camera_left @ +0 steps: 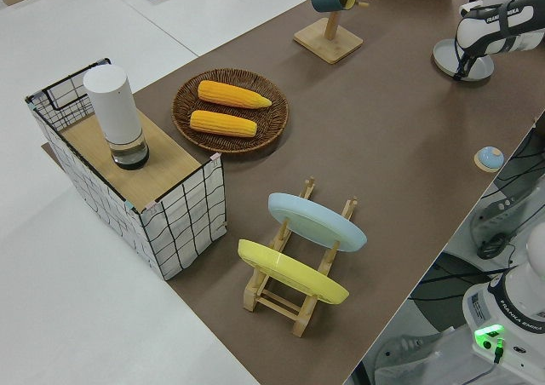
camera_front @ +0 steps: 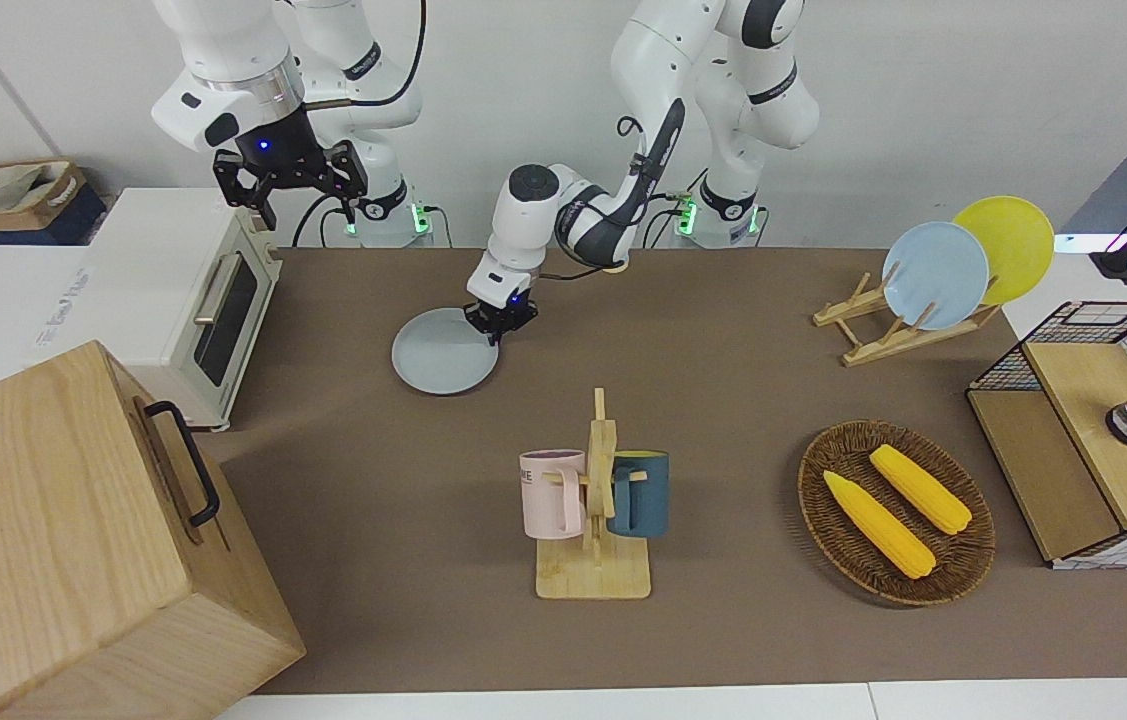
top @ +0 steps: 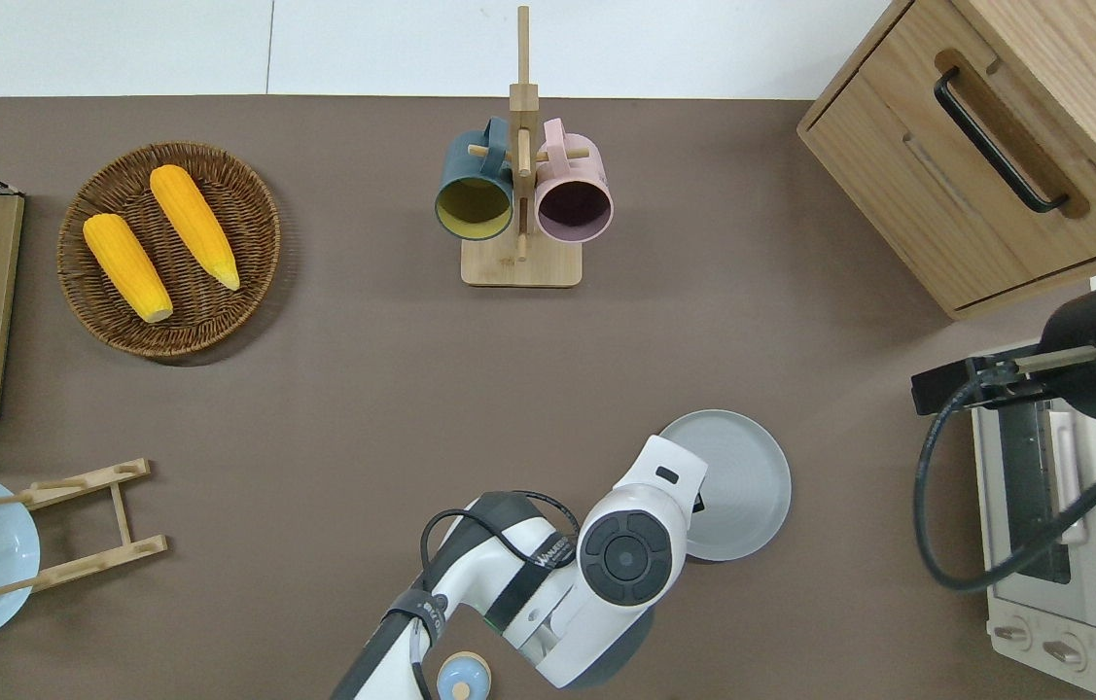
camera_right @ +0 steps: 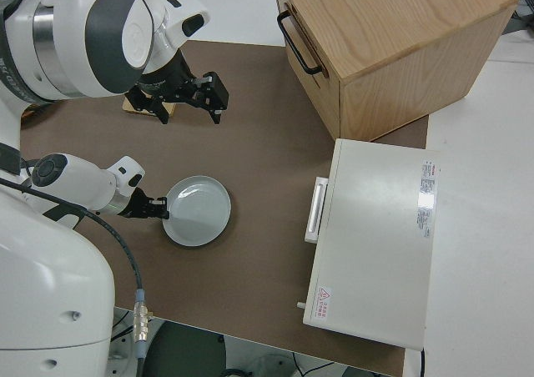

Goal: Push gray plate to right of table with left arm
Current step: 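Push the gray plate with the left gripper toward the toaster oven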

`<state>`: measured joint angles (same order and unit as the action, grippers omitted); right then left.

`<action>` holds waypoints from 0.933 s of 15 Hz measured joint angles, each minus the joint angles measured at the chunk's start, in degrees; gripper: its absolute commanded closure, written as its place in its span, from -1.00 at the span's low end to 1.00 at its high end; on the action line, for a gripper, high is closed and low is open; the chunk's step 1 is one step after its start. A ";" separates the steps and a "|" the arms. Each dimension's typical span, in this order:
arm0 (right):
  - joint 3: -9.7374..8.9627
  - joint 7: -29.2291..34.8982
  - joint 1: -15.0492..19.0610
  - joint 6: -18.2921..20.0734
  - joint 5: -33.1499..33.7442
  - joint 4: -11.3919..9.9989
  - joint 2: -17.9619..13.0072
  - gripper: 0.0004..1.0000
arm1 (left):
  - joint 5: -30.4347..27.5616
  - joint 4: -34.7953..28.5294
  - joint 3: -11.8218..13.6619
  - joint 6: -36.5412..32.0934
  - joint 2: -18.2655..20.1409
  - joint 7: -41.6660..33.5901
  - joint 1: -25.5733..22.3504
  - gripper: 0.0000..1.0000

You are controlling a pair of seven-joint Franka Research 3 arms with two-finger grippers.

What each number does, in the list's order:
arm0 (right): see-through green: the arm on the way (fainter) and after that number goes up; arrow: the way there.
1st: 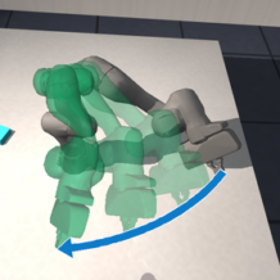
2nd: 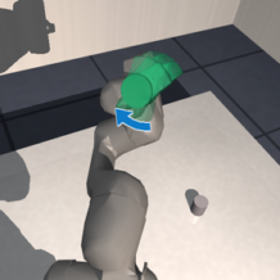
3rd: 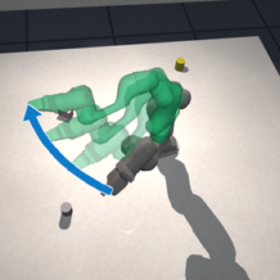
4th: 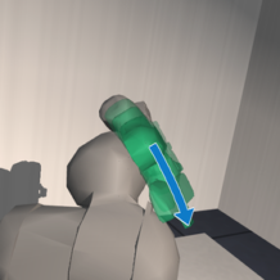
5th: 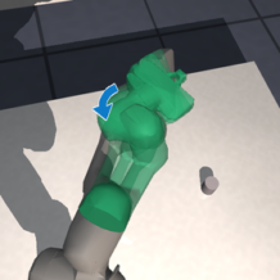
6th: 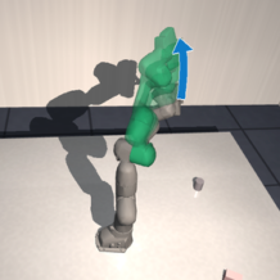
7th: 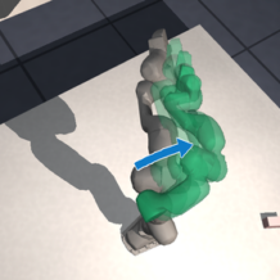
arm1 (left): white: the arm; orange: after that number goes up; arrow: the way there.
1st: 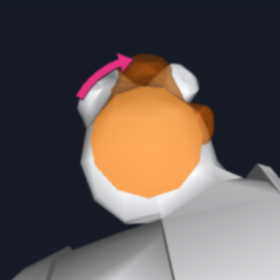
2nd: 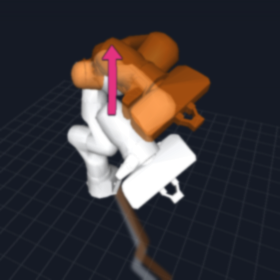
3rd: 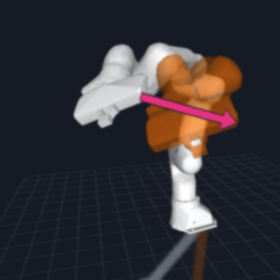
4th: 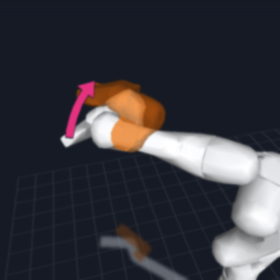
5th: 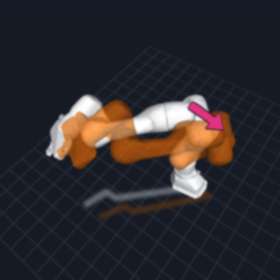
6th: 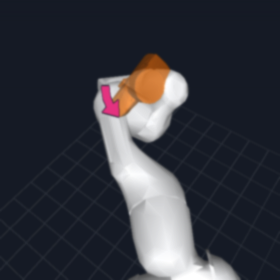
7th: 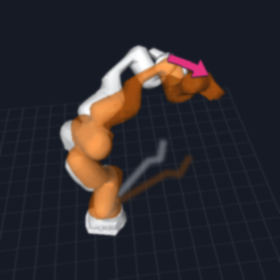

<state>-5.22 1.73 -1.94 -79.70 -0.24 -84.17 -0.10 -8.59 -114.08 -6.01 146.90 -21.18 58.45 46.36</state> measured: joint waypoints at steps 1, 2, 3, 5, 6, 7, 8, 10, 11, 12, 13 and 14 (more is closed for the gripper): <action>0.00 0.00 0.00 0.00 0.00 0.00 0.00 -0.97 | 1.10 0.88 -0.06 -0.01 -0.60 1.43 0.35 0.89; 0.00 0.00 0.00 0.00 0.00 0.00 0.00 -0.97 | 2.18 1.61 -0.06 -0.04 -1.12 2.68 0.62 0.30; 0.00 0.00 0.00 0.00 0.00 0.00 0.00 -0.97 | 2.95 2.15 -0.11 -0.06 -1.52 3.47 0.73 -0.64; 0.00 0.00 0.00 0.00 0.00 0.00 0.00 -0.97 | 3.33 2.57 -0.10 -0.14 -1.86 3.77 0.73 -0.97; 0.00 0.00 0.00 0.00 0.00 0.00 0.00 -0.97 | 3.38 2.68 -0.02 -0.14 -2.13 3.80 0.70 -0.97; 0.00 0.00 0.00 0.00 0.00 0.00 0.00 -0.97 | 3.38 2.86 0.04 -0.09 -2.30 3.80 0.64 -0.97; 0.00 0.00 0.00 0.00 0.00 0.00 0.00 -0.97 | 3.40 3.01 0.12 -0.12 -2.30 3.80 0.62 -0.97; 0.00 0.00 0.00 0.00 0.00 0.00 0.00 -0.97 | 3.53 3.23 0.61 -0.48 -2.27 3.55 0.53 -0.97; 0.00 0.00 0.00 0.00 0.00 0.00 0.00 -0.97 | 3.54 3.29 0.90 -0.72 -2.16 2.94 0.36 -0.97; 0.00 0.00 0.00 0.00 0.00 0.00 0.00 -0.97 | 3.54 3.33 1.07 -1.31 -1.90 1.63 -0.21 -0.97; 0.00 0.00 0.00 0.00 0.00 0.00 0.00 -0.97 | 3.54 3.32 1.05 -2.34 -1.49 -0.12 -1.13 -0.97; 0.00 0.00 0.00 0.00 0.00 0.00 0.00 -0.97 | 3.43 3.32 0.98 -3.64 -0.93 -2.20 -2.36 -0.97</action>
<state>-5.22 1.73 -1.94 -79.70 -0.24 -84.17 -0.10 -5.15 -110.76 -5.03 143.27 -22.11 56.25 44.00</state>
